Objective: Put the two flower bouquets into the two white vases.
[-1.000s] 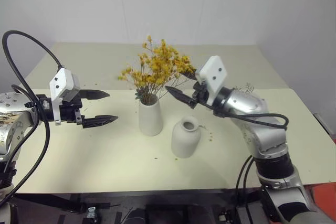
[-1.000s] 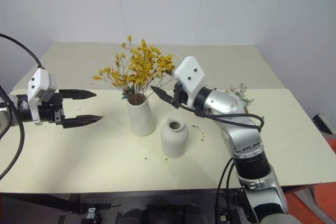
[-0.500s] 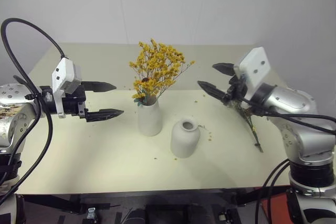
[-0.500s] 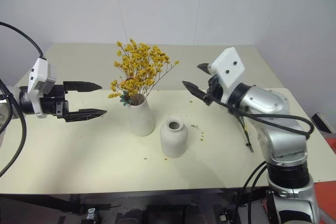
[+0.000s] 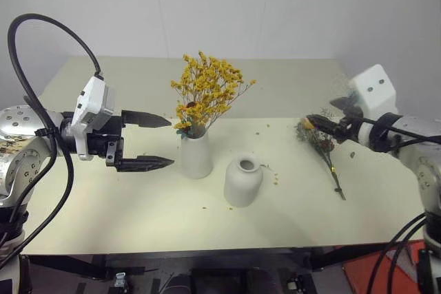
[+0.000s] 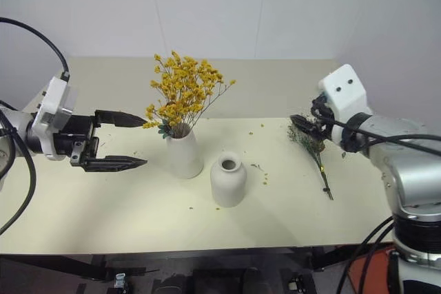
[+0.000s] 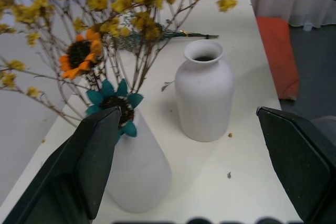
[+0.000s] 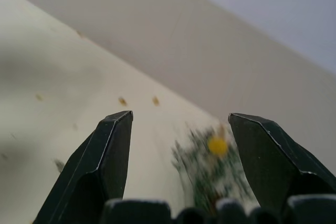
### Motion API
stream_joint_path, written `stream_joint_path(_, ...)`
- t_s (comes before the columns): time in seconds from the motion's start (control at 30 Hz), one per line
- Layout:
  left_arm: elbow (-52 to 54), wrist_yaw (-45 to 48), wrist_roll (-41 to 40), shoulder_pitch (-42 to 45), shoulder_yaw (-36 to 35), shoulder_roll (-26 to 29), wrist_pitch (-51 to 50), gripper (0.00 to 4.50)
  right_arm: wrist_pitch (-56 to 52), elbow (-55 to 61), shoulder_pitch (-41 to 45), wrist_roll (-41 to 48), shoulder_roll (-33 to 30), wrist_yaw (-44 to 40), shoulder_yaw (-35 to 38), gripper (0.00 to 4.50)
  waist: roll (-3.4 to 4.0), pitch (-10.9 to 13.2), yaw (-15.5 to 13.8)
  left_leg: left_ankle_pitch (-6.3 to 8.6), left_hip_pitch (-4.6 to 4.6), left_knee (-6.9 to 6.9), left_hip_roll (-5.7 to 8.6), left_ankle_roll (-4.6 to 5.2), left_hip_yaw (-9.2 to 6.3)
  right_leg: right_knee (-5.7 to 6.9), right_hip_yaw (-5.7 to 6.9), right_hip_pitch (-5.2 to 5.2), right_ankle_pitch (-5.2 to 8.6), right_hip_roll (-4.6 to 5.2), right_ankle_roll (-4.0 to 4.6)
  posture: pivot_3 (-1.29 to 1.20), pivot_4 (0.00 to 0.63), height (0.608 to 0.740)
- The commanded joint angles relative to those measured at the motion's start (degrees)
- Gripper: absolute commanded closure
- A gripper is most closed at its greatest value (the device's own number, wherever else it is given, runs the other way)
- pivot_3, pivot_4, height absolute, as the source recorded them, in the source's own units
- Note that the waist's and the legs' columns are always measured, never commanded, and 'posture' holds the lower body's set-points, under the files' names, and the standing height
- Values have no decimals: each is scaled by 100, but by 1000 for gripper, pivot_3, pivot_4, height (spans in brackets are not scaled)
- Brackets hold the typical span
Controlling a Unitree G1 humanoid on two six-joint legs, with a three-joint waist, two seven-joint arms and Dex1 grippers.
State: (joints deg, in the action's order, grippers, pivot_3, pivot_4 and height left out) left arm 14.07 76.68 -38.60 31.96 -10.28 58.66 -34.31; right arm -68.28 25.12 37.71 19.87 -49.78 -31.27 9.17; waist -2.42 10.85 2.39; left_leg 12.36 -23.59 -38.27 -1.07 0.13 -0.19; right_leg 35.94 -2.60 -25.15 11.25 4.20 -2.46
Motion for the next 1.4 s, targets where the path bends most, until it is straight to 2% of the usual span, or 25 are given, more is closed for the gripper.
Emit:
stream_joint_path(0.03, 205, 81, -112, 67, -4, 93, 9, 0, -697, -277, 341, 53, -197, 100, 3, 1012, 0, 0, 2, 0, 1, 0, 0, 0, 1, 0, -1, 1, 0, 0, 0, 0, 150, 740)
stream_joint_path(0.2, 221, 159, -55, 79, 65, 82, 67, 0, -1041, -581, 421, -21, -274, 231, -182, 1012, 0, 0, -1, 0, -2, 0, 1, 0, 1, -2, -1, 0, 4, 0, -6, 0, 150, 740)
stream_joint_path(0.43, 348, 199, -24, 53, 156, 139, 34, 0, -949, -1209, 494, -219, -413, 298, -527, 1012, 0, 0, -1, 0, -3, 0, 2, 1, 2, -3, -2, 0, 12, 2, -20, 0, 150, 740)
stream_joint_path(0.6, 434, 234, 150, -4, 320, 237, 138, 0, -916, -1884, 776, -185, -634, -24, -972, 1012, 1, 1, 5, 0, -3, 0, 1, 1, 2, -3, -2, -1, 11, 1, -19, 0, 150, 740)
stream_joint_path(0.77, 582, 209, 108, 26, 353, 224, 129, 0, -590, -2349, 705, -205, -695, -381, -1267, 1012, 1, 1, 5, 0, -3, 0, 2, 1, 2, -4, -3, 0, 12, 1, -21, 0, 150, 740)
stream_joint_path(1.03, 826, 39, 113, 298, 724, -4, -23, 0, 133, -3412, 819, -539, -497, -692, -1797, 1012, 1, 0, 2, 0, -4, -2, 2, 1, 3, -4, -3, 0, 12, 0, -21, 0, 150, 740)
stream_joint_path(1.4, 1050, -66, 228, 464, 1113, -104, -144, 0, 1202, -5401, 1373, -1187, 126, -1117, -2263, 1012, 1, 1, 16, 0, -1, -2, 3, 1, 4, -1, -7, 1, 7, -2, -14, 0, 150, 740)
